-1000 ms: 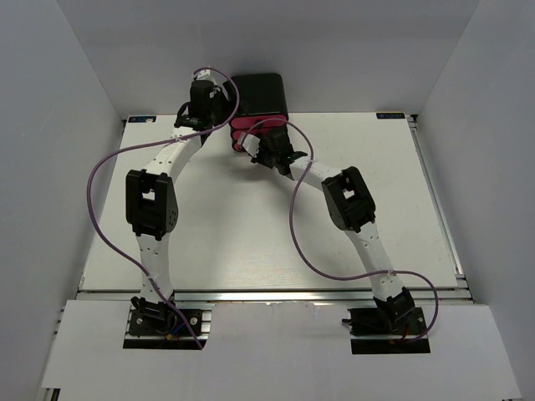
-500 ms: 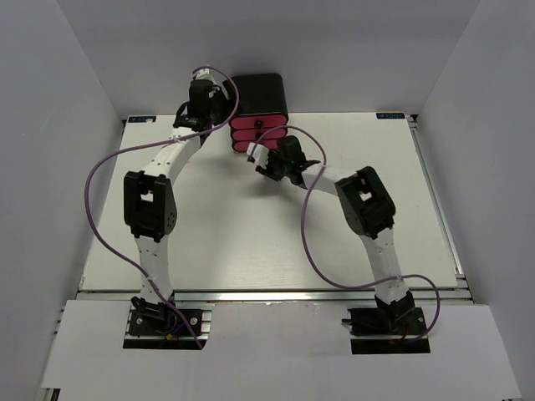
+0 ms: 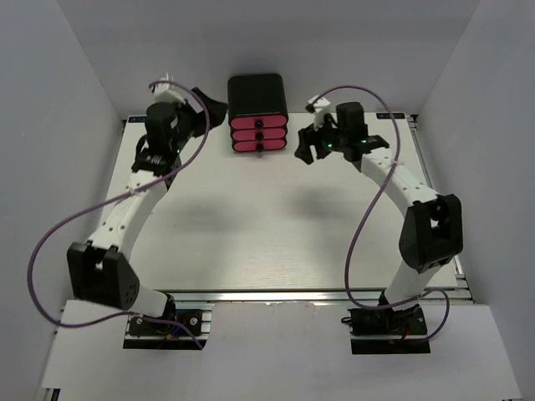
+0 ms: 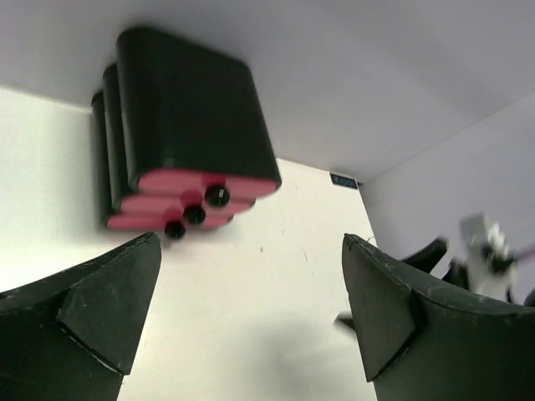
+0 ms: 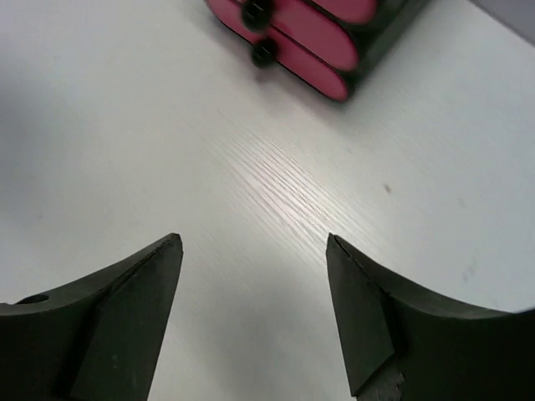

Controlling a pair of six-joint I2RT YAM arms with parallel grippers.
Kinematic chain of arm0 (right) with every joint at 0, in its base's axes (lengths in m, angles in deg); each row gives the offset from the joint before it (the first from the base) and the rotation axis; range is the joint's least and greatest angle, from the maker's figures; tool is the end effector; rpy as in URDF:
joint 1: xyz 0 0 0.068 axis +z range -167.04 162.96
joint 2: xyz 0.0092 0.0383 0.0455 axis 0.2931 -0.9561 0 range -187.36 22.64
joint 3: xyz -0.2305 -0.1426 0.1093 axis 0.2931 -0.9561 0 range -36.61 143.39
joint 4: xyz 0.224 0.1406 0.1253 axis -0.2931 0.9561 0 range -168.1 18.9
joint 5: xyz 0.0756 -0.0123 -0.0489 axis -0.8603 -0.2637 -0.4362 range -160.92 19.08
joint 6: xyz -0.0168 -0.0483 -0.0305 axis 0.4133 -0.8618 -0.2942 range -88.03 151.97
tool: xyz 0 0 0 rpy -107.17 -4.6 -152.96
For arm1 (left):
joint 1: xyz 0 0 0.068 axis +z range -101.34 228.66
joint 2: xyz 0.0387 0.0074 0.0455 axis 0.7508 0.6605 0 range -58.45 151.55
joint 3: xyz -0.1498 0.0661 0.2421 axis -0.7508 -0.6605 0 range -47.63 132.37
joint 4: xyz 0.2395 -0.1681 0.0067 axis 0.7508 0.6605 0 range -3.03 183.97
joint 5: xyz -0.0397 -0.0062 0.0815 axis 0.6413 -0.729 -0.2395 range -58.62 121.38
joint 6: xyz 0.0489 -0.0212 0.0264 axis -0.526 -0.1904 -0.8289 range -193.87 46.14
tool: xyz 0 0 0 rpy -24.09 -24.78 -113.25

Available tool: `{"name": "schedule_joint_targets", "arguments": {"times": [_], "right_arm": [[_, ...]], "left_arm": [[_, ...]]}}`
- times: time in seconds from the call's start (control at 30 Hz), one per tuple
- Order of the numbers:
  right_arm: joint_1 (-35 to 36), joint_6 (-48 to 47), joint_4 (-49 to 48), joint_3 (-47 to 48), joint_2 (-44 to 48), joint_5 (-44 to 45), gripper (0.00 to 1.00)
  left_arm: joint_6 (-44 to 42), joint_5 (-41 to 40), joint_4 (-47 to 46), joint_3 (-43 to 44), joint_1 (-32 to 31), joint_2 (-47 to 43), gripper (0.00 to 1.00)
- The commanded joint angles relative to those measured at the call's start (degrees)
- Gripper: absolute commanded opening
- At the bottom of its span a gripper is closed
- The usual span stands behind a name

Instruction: Organize the makeup

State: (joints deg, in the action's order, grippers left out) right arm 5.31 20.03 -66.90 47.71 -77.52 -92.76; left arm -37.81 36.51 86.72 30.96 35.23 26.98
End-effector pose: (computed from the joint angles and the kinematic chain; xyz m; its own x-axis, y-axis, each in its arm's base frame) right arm 0.4155 0.1884 0.3228 -0.2751 -0.3207 -0.9064 -0.7322 0.6808 -0.0187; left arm 0.3855 -0.0960 0.4096 -0.2773 -0.5365 -0.7970 0.1911 0.7822 -0.5930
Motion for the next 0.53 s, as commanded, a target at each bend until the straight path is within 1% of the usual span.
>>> {"name": "schedule_joint_targets", "arguments": {"times": [0.0, 0.03, 0.07, 0.1, 0.13, 0.17, 0.2, 0.23, 0.27, 0.37, 0.5], "right_arm": [[-5.20, 6.32, 12.17, 1.39, 5.04, 3.75, 0.75], [-6.78, 6.32, 11.66, 0.51, 6.63, 3.22, 0.75], [-9.14, 6.32, 10.52, -0.89, 8.38, 3.21, 0.76], [-9.86, 6.41, 7.29, -4.47, 12.23, 5.65, 0.79], [-10.22, 6.58, 5.08, -6.51, 14.27, 8.55, 0.82], [-10.22, 6.58, 3.49, -8.53, 16.12, 12.05, 0.89], [-10.22, 5.80, 0.95, -12.03, 19.53, 15.74, 0.89], [-10.22, 5.18, 0.23, -13.20, 21.04, 17.00, 0.89], [-10.13, 4.92, 0.05, -13.91, 22.10, 17.71, 0.89], [-10.13, 5.26, 2.50, -13.74, 24.04, 17.72, 0.89], [-10.13, 7.63, 3.12, -14.35, 25.01, 15.62, 0.89]], "left_arm": [[2.52, 1.11, 0.69, -12.11, 0.16, -7.10, 0.98], [3.14, 1.55, -0.79, -18.41, 0.16, -11.64, 0.98], [3.93, 1.55, -2.11, -21.17, 0.16, -14.04, 0.98], [4.02, 1.47, -2.56, -23.63, 0.16, -16.24, 0.98], [4.11, 0.42, -2.65, -25.66, 0.25, -20.35, 0.98], [4.11, -0.37, -2.30, -28.46, 0.16, -22.30, 0.98], [3.76, -1.08, -2.04, -29.45, 0.16, -24.06, 0.98], [3.15, -1.95, -1.34, -29.98, 0.16, -27.04, 0.98], [2.19, -3.70, -0.11, -30.51, 0.25, -28.11, 0.98], [1.04, -4.33, 3.41, -30.86, 0.16, -31.10, 0.98], [1.21, -3.81, 4.21, -31.91, 0.16, -32.95, 0.98]]}}
